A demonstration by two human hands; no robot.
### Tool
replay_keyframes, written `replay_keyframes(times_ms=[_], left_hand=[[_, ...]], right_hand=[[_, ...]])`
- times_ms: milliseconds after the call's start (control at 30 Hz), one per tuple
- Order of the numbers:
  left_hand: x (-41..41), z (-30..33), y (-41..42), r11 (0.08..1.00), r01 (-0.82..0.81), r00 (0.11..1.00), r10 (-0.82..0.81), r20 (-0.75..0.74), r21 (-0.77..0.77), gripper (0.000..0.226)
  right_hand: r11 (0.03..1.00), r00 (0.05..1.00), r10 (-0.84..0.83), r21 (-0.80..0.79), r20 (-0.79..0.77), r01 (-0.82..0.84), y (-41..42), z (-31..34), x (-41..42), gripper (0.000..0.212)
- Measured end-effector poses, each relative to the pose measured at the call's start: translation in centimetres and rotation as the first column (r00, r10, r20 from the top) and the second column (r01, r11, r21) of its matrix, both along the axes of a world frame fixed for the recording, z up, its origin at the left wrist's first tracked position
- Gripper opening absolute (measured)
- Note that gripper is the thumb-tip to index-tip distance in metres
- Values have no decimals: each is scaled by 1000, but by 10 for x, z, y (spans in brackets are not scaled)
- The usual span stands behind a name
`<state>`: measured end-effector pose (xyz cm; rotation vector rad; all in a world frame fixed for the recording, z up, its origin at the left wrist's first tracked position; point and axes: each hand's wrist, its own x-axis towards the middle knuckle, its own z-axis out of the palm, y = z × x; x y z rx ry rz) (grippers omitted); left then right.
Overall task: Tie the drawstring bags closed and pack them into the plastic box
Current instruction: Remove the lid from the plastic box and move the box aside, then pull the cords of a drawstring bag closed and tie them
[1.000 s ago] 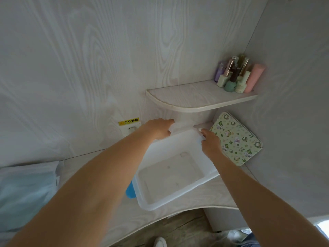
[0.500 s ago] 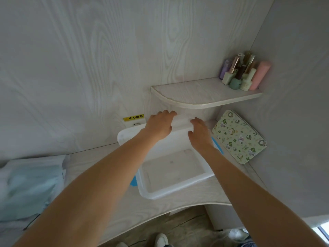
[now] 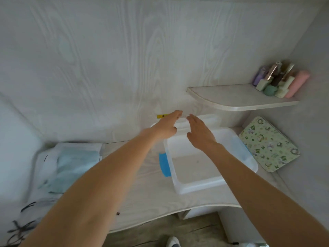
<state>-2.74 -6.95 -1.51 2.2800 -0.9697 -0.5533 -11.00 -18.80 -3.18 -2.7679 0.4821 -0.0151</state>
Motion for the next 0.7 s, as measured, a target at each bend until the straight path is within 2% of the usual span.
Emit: replay_keyframes(times_ms=[133, 233, 433, 567, 700], left_hand=[[8, -8, 15, 994, -101, 990, 96, 107, 39, 64], [6, -8, 23, 996, -78, 995, 74, 70, 46, 58], [9, -4, 60, 975, -211, 962, 218, 161, -63, 47], [12, -10, 117, 918, -375, 883, 396, 251, -130, 41], [4, -33, 183, 805, -556, 731, 592, 341, -207, 36]], right_hand=[[999, 1000, -30, -37, -7, 30, -1, -1, 0, 57], [998, 999, -38, -53, 1, 38, 3, 1, -3, 55], [996, 989, 57, 61, 135, -66, 51, 10, 7, 49], [968, 950, 177, 127, 258, -215, 111, 2, 21, 47], [921, 919, 280, 191, 276, -338, 175, -27, 34, 51]])
